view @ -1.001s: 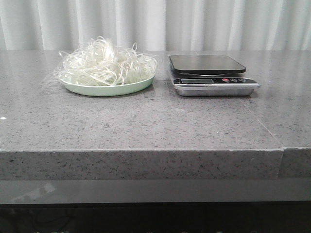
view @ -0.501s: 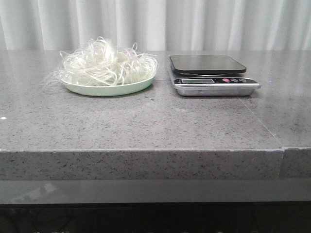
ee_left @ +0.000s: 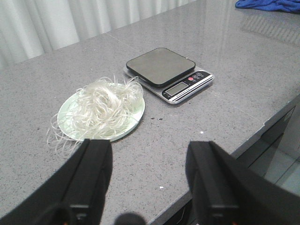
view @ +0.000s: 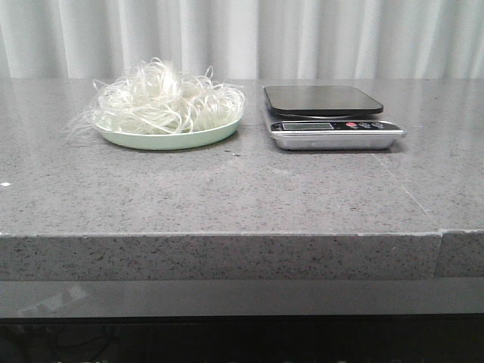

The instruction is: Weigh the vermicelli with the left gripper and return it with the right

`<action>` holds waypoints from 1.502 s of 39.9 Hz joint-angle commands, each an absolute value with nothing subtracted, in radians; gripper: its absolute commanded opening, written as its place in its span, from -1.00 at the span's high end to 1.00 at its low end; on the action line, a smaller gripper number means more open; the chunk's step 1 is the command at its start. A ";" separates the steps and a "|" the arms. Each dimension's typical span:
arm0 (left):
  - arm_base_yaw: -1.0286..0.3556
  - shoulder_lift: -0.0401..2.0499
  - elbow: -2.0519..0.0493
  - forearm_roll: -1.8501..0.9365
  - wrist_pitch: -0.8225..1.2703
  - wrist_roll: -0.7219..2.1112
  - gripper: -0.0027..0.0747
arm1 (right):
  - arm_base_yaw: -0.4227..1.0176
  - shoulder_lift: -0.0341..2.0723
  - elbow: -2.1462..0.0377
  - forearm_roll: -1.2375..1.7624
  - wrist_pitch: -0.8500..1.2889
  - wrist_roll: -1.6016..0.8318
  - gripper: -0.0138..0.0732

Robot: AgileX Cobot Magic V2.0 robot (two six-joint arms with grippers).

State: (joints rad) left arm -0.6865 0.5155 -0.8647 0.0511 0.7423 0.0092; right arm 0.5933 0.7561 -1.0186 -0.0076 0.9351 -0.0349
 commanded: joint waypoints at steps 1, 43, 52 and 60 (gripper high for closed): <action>-0.690 0.521 -0.890 0.044 0.672 0.000 -0.20 | 0.588 0.663 -0.972 -0.022 0.876 -0.032 -0.41; -0.690 0.521 -0.890 0.044 0.672 0.000 0.53 | 0.588 0.468 -0.819 -0.021 0.885 -0.032 0.36; -0.690 0.521 -0.890 0.044 0.672 0.000 0.53 | 0.588 0.468 -0.819 -0.021 0.885 -0.032 0.36; -0.680 0.509 -0.872 0.041 0.670 0.000 0.53 | 0.588 0.468 -0.819 -0.021 0.885 -0.032 0.36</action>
